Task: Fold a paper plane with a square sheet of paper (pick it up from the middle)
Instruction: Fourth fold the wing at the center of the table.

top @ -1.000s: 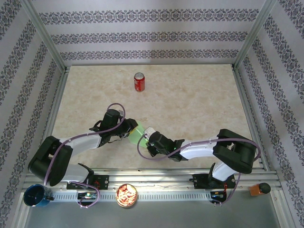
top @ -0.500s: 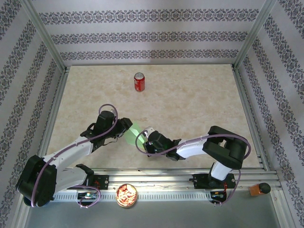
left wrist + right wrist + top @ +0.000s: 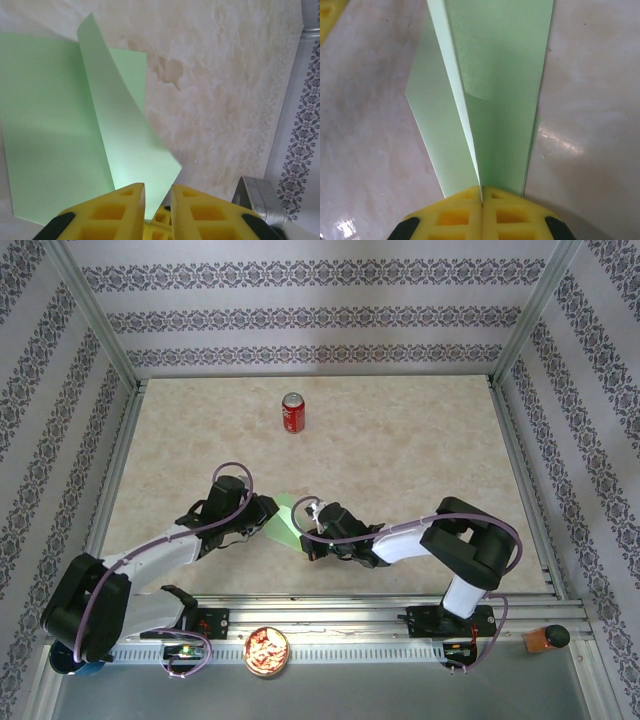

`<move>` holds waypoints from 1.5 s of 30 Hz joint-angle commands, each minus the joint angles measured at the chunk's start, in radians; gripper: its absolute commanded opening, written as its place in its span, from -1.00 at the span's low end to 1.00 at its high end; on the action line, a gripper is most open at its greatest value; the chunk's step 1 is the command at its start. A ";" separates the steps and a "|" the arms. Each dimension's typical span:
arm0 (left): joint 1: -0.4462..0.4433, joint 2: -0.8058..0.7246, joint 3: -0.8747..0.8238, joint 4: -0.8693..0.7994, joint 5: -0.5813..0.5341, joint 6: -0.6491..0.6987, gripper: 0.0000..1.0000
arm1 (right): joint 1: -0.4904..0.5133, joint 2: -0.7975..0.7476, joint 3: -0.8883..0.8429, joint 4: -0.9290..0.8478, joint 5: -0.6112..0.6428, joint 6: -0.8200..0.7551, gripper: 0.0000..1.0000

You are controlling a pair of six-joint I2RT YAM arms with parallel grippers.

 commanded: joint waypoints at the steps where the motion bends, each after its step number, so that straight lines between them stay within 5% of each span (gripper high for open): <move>1: 0.005 0.028 -0.014 0.084 0.038 -0.003 -0.66 | -0.009 0.069 0.006 -0.024 -0.088 0.101 -0.89; 19: 0.006 0.246 0.055 0.268 0.146 0.006 -0.86 | -0.066 0.114 0.023 -0.025 -0.212 0.226 -0.89; 45: 0.006 0.365 0.069 0.245 0.073 0.033 -0.92 | -0.079 0.133 0.047 -0.082 -0.247 0.227 -0.88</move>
